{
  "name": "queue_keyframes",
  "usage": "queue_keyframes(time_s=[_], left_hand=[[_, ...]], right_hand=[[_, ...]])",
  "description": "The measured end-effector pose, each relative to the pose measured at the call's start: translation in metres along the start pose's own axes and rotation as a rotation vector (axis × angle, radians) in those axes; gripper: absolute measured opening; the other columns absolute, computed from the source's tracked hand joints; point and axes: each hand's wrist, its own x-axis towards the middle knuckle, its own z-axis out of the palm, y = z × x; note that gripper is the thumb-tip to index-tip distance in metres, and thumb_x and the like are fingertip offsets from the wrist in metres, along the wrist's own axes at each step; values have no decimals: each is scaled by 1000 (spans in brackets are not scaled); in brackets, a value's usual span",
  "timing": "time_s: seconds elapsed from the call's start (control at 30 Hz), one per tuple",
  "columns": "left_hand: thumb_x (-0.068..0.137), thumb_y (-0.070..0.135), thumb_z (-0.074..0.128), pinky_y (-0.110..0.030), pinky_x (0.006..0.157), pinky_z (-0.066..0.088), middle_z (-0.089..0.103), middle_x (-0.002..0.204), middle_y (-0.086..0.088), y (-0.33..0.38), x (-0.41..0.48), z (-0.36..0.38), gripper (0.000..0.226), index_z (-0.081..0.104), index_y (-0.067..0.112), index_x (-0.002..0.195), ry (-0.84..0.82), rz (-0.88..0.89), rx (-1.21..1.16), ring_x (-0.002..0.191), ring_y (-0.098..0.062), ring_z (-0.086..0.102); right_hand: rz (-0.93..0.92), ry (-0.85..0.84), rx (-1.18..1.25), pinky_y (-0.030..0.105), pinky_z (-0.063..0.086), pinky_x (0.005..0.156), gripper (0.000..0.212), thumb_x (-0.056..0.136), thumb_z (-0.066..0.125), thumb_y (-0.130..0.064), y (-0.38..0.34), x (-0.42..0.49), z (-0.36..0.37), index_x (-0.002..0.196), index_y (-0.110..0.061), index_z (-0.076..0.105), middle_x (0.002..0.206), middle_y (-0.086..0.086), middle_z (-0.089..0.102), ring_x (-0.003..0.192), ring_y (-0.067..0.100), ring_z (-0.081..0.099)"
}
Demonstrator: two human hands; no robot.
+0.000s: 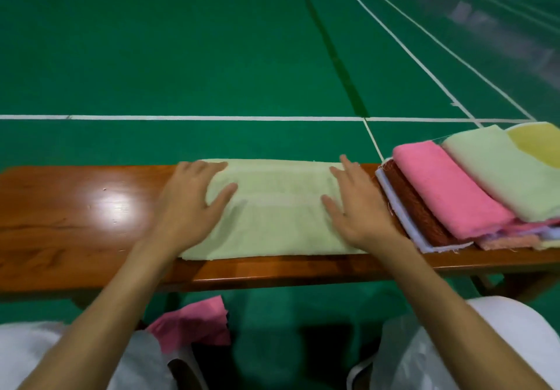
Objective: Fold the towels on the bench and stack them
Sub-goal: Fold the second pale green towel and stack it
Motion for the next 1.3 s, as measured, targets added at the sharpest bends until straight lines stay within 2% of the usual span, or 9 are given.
queue_keyframes(time_s=[0.07, 0.17, 0.3, 0.73, 0.87, 0.97, 1.07, 1.17, 1.3], left_hand=[[104, 60, 32, -46, 122, 26, 39, 163, -1, 24, 4, 22, 65, 40, 23, 157, -42, 79, 6, 153, -24, 27], [103, 62, 14, -41, 128, -2, 5, 173, 4, 43, 8, 52, 71, 14, 29, 165, -164, 116, 22, 160, -19, -7], [94, 69, -5, -49, 129, -3, -9, 173, 3, 39, 6, 78, 80, 1, 33, 165, -317, 62, 141, 158, -21, -17], [98, 68, 0, -45, 128, -7, -12, 172, -2, 4, -4, 65, 78, -2, 29, 165, -255, -84, 197, 158, -24, -16], [96, 68, -2, -46, 128, -8, -12, 172, -4, 5, -5, 64, 80, -3, 28, 165, -268, -102, 199, 157, -25, -19], [97, 68, -1, -45, 127, -10, -7, 173, -6, 9, -7, 61, 81, 6, 26, 166, -196, -108, 127, 157, -26, -21], [98, 68, 1, -42, 127, -11, -2, 173, -3, 19, -5, 58, 80, 12, 26, 166, -150, -85, 88, 157, -22, -21], [99, 68, 2, -44, 129, -8, 1, 173, -2, 35, -3, 61, 80, 15, 26, 165, -181, -28, 47, 158, -21, -18], [103, 61, 7, -42, 128, -9, 2, 173, -2, 62, -9, 73, 72, 12, 26, 166, -232, 79, 27, 158, -23, -18]], right_hand=[[-45, -43, -15, 50, 4, 128, 68, 106, 35, -52, -17, 4, 23, 164, -24, 13, 173, 0, -7, 159, 25, -7], [-121, -119, -49, 52, -5, 127, 68, 106, 25, -56, -32, 8, 41, 164, -31, 0, 171, -4, -16, 157, 22, -18], [-100, -206, -128, 53, -8, 126, 68, 104, 14, -62, -26, 12, 51, 163, -36, -5, 170, -5, -19, 156, 21, -22], [103, -140, -151, 52, -3, 127, 66, 104, 12, -62, 37, 12, 38, 163, -37, -3, 172, -1, -13, 157, 29, -15], [192, 5, -23, 51, 12, 127, 74, 104, 31, -58, 30, 9, 34, 164, -23, 6, 171, 10, 8, 157, 34, 10], [393, 170, 21, 49, 33, 115, 82, 97, 55, -55, 21, 10, 27, 153, -4, 26, 153, 19, 39, 139, 36, 37], [451, 132, 57, 43, 46, 94, 61, 93, 60, -56, 24, 15, 24, 126, -5, 50, 129, 17, 57, 118, 35, 54], [412, 144, 118, 39, 43, 78, 46, 97, 60, -50, 32, 19, 23, 117, -10, 52, 116, 13, 64, 106, 36, 61], [296, 190, 154, 39, 41, 77, 38, 101, 58, -40, 39, 18, 24, 125, -10, 54, 116, 11, 65, 107, 35, 61]])
